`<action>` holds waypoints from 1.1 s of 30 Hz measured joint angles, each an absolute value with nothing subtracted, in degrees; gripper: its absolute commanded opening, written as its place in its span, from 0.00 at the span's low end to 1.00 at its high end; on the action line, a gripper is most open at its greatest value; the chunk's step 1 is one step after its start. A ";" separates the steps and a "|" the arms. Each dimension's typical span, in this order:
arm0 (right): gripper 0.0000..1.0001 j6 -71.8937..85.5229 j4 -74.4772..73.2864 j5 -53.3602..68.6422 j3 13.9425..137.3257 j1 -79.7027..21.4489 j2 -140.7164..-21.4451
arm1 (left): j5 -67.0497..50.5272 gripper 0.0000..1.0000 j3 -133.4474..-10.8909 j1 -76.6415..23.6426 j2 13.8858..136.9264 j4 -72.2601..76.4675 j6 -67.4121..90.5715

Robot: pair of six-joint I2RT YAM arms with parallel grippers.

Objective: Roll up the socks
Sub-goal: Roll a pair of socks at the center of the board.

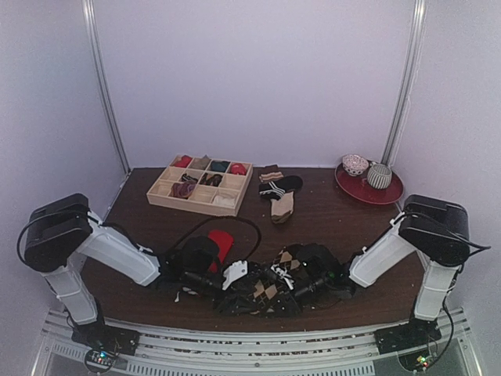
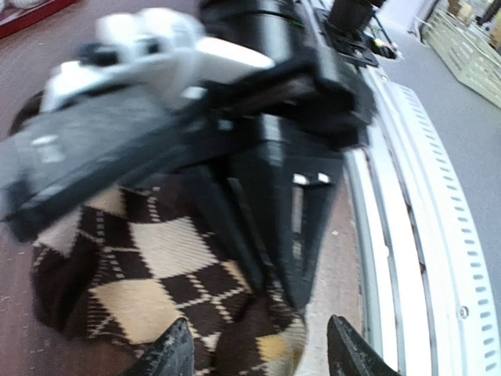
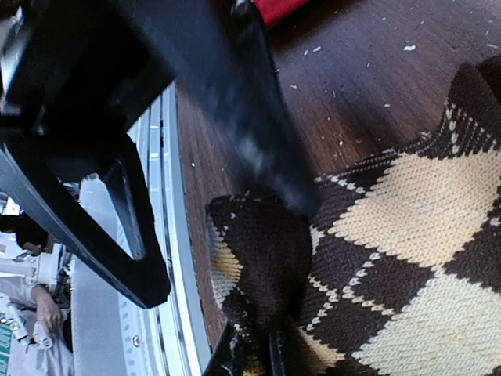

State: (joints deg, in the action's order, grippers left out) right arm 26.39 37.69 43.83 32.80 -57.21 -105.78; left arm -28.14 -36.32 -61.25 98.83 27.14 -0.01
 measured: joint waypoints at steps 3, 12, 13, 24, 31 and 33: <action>0.02 26.98 37.60 47.00 33.54 -55.94 -107.07 | -29.93 0.54 -36.32 -62.28 99.44 26.68 -0.78; 0.02 26.46 34.46 50.65 34.94 -53.98 -108.03 | -31.44 0.50 -36.32 -63.22 101.80 26.46 -0.95; 0.02 26.22 34.28 50.74 34.96 -53.95 -108.03 | -31.27 0.49 -36.32 -63.22 102.21 26.52 -0.91; 0.05 25.69 33.30 52.16 34.87 -53.30 -107.98 | -28.21 0.00 -37.39 -63.11 105.03 28.69 0.16; 0.23 24.75 30.26 50.83 33.58 -52.80 -104.09 | -27.83 0.00 -39.90 -63.35 107.37 28.29 3.92; 0.27 23.79 28.45 47.42 32.14 -52.80 -100.31 | -27.88 0.00 -41.56 -63.35 108.14 27.09 5.96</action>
State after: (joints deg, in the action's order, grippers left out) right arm 23.79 28.45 47.42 32.14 -52.80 -100.31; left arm -27.88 -41.56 -63.35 108.14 27.09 5.96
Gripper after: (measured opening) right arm 0.222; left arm 0.030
